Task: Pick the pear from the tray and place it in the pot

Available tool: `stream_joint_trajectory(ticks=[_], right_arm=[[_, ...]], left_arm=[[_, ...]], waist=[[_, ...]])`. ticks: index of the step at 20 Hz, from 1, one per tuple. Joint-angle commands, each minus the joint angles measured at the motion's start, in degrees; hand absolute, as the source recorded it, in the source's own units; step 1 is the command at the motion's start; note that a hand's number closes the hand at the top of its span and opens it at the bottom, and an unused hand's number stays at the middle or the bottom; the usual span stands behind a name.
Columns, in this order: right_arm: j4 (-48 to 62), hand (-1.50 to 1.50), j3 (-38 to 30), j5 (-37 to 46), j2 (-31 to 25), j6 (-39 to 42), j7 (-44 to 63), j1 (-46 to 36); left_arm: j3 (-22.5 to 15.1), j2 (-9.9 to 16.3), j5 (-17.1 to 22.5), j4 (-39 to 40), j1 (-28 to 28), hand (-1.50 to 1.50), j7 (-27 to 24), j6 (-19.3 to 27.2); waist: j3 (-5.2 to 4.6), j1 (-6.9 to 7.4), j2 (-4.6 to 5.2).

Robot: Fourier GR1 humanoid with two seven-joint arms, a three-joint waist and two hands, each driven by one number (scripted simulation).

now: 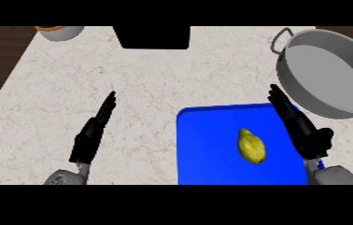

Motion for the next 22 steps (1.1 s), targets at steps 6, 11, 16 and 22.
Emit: stream_joint_trajectory(ticks=[6,11,16,22], right_arm=[[11.30,1.50,-10.00,-23.05,11.01,18.75,-9.75,-3.16],[25.93,-1.50,-12.16,-17.68,9.38,24.80,-23.51,-5.00],[36.83,-1.50,-15.27,-17.57,5.50,40.13,-33.99,-8.78],[40.43,-1.50,-12.92,-12.15,-3.77,51.04,-32.89,-13.62]], left_arm=[[10.78,1.63,5.08,-7.84,-7.32,0.00,3.34,4.50],[11.98,1.60,8.83,-9.75,-8.18,0.00,9.48,3.31],[12.70,2.55,8.84,-11.04,-9.32,0.00,13.37,4.27],[14.86,4.77,9.90,-11.57,-10.65,0.00,16.01,3.45]], waist=[[1.62,3.69,1.41],[1.04,3.55,1.46],[0.83,2.90,1.14],[0.69,2.58,1.07]])
